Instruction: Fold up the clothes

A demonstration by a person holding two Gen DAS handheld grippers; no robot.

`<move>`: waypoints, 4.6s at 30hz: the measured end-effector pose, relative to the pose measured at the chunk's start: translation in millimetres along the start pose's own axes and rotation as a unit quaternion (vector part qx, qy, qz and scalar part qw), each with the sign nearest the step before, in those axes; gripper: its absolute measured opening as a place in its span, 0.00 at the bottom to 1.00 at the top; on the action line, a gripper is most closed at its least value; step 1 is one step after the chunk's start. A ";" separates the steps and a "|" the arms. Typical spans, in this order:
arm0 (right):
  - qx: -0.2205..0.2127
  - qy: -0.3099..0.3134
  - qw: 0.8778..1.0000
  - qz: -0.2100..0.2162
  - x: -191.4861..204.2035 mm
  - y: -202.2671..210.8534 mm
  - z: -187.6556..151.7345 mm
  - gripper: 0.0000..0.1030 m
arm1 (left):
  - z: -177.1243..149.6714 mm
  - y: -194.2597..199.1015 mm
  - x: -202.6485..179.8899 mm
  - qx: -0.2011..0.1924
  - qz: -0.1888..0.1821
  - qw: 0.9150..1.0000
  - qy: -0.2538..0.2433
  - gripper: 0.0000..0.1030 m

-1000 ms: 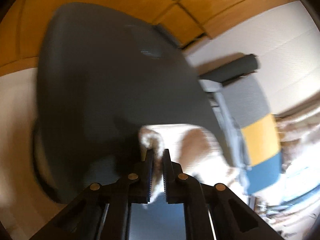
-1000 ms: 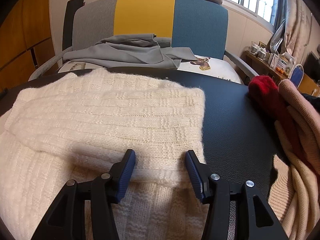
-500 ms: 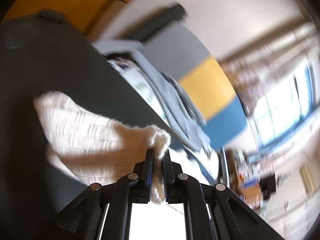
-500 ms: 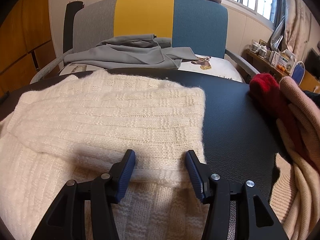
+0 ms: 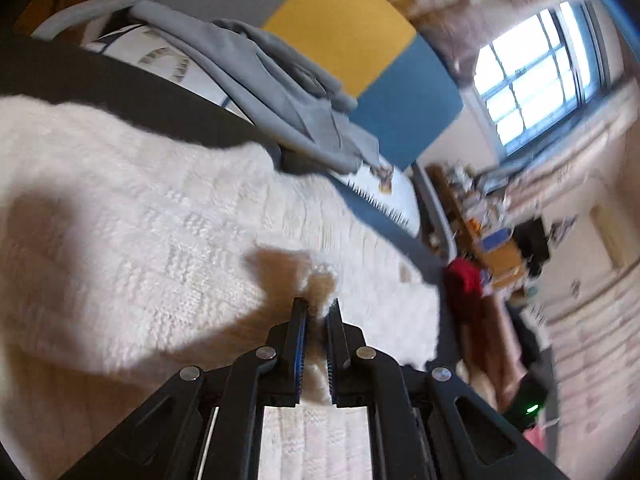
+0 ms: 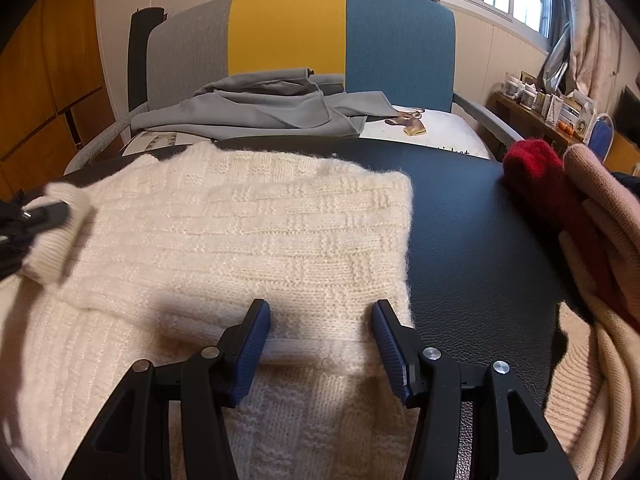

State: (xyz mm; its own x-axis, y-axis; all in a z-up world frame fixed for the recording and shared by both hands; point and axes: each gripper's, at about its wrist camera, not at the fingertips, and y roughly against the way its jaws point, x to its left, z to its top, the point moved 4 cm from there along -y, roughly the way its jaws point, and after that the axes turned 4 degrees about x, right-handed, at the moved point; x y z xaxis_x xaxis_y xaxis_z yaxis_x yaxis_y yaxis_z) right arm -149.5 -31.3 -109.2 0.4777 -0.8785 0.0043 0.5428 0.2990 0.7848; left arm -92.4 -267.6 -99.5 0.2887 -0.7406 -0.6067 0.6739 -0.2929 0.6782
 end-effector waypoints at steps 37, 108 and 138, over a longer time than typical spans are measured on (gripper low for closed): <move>-0.029 0.117 0.989 0.089 160.5 15.7 56.4 0.07 | -69.7 142.6 128.9 -0.124 0.097 0.987 0.030 0.18; 0.042 0.052 0.985 0.160 41.8 -59.9 71.8 0.34 | 69.5 -63.9 -38.6 0.119 0.063 0.955 -0.265 0.29; 0.004 0.011 0.989 0.146 32.3 -65.5 65.7 0.35 | 72.9 3.1 91.0 -0.037 0.171 0.975 -0.139 0.34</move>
State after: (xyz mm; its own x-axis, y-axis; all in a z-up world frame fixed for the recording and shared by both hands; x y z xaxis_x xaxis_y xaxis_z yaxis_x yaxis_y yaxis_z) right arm -215.0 -103.7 -119.7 0.6282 -0.7467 0.2184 0.3743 0.5362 0.7565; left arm -113.6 -380.1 -122.4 0.3173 -0.9254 -0.2071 0.6203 0.0374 0.7835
